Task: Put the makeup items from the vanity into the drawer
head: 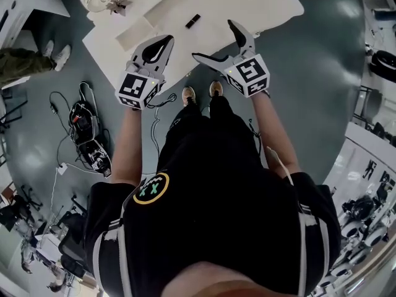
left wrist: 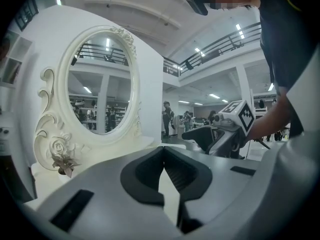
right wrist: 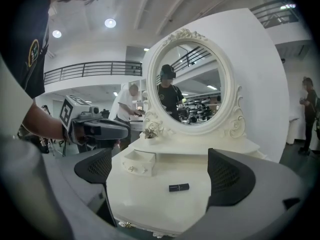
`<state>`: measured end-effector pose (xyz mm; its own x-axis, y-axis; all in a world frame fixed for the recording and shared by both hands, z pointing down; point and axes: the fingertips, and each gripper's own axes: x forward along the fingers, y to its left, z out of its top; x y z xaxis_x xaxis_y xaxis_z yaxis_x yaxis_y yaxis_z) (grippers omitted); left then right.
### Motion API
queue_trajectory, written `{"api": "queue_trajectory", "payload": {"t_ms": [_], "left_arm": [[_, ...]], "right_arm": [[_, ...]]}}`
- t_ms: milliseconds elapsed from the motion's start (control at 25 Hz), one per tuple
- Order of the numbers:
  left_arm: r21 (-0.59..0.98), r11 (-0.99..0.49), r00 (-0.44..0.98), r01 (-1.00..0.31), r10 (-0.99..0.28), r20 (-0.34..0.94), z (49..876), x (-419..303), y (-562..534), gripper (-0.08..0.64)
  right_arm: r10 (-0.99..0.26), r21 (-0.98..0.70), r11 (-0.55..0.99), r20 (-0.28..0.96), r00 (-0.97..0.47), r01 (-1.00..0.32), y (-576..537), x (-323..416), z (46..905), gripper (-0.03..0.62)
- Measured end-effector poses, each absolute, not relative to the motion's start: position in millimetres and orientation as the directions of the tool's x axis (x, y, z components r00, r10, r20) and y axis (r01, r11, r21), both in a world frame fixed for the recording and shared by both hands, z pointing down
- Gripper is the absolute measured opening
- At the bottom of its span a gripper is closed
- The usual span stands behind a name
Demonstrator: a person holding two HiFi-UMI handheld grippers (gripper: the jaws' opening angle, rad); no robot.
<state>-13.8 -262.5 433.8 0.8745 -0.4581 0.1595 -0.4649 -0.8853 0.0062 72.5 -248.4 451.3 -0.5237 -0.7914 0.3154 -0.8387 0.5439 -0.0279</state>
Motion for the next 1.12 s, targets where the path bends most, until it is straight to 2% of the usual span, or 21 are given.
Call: {"api": "queue_trajectory", "payload": {"t_ms": [520, 1120], "left_arm": [[0.015, -0.833, 0.82, -0.553, -0.541, 0.186, 450.6, 1.8, -292.3, 0.02], [0.022, -0.808, 0.792, -0.588, -0.57, 0.219, 459.9, 0.0, -313.8, 0.02]], "right_arm": [[-0.743, -0.029, 0.604, 0.343, -0.575, -0.797, -288.4, 73.8, 488.9, 0.598], [-0.704, -0.033, 0.567, 0.5, -0.505, -0.823, -366.6, 82.5, 604.1, 0.598]]}}
